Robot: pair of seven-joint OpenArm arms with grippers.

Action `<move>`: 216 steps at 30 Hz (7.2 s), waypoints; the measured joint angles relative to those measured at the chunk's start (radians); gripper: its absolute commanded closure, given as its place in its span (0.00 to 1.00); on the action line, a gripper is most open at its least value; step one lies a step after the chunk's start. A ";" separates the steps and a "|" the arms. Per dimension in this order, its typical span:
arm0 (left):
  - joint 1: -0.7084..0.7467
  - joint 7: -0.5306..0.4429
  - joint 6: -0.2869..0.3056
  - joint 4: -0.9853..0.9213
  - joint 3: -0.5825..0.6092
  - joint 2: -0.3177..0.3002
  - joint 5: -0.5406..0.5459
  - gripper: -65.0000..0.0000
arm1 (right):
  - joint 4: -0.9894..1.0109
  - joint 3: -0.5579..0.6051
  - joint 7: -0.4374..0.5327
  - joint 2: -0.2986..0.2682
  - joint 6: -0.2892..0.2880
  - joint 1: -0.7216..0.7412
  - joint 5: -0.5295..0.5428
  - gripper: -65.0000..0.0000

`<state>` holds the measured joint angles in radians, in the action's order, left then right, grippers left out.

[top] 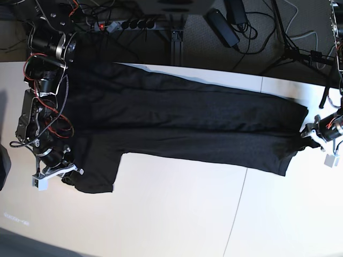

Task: Fold the T-shirt properly
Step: 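Grasp the hem corner with the right gripper and pull it outward, then lay the folded shirt down and open the left gripper, then regrasp the shirt's collar end with the left gripper, then hold both strip ends and pull them apart to straighten the strip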

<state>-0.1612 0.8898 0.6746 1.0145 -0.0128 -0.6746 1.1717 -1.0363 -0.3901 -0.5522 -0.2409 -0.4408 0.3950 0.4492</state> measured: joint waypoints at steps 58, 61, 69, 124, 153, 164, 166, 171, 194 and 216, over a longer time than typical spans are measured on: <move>0.147 0.022 0.000 0.196 -0.048 -0.045 -0.003 0.86 | -1.064 -0.192 -0.184 0.000 -0.027 -0.834 0.256 0.55; 0.147 0.022 0.000 0.196 -0.048 -0.045 -0.004 0.86 | -1.065 -0.192 -0.182 0.000 -0.027 -0.807 0.256 0.97; 0.147 -0.008 0.000 0.196 -0.048 -0.045 -0.028 0.57 | -1.043 -0.192 -0.181 0.000 -0.027 -0.802 0.156 1.00; 0.225 -0.095 0.000 0.190 -0.235 0.063 -0.160 0.42 | -0.728 -0.192 -0.110 0.000 -0.027 -0.802 0.187 1.00; 0.128 -0.021 -0.003 0.190 -0.235 0.080 -0.166 0.42 | -0.728 -0.192 -0.109 0.000 -0.027 -0.802 0.187 1.00; 0.188 -0.061 -0.031 0.189 -0.235 0.092 -0.287 0.42 | -0.728 -0.192 -0.109 0.000 -0.027 -0.802 0.187 1.00; 0.187 -0.060 -0.031 0.189 -0.235 0.093 -0.289 0.42 | -0.728 -0.192 -0.109 0.001 -0.027 -0.802 0.187 1.00; 0.186 -0.088 -0.044 0.189 -0.235 0.098 -0.321 0.42 | -0.728 -0.192 -0.109 0.000 -0.027 -0.802 0.187 1.00; 0.177 -0.128 -0.102 0.195 -0.144 0.145 -0.321 0.42 | -0.728 -0.192 -0.109 0.001 -0.027 -0.802 0.201 1.00; 0.181 -0.124 -0.068 0.195 -0.142 0.163 -0.308 1.00 | -0.728 -0.192 -0.109 0.001 -0.027 -0.802 0.214 1.00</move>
<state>0.0200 0.7654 0.6071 1.2098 -0.1551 -0.5121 0.8635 -1.7641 -0.5823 -0.6617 -0.2401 -0.4679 -0.4068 0.6628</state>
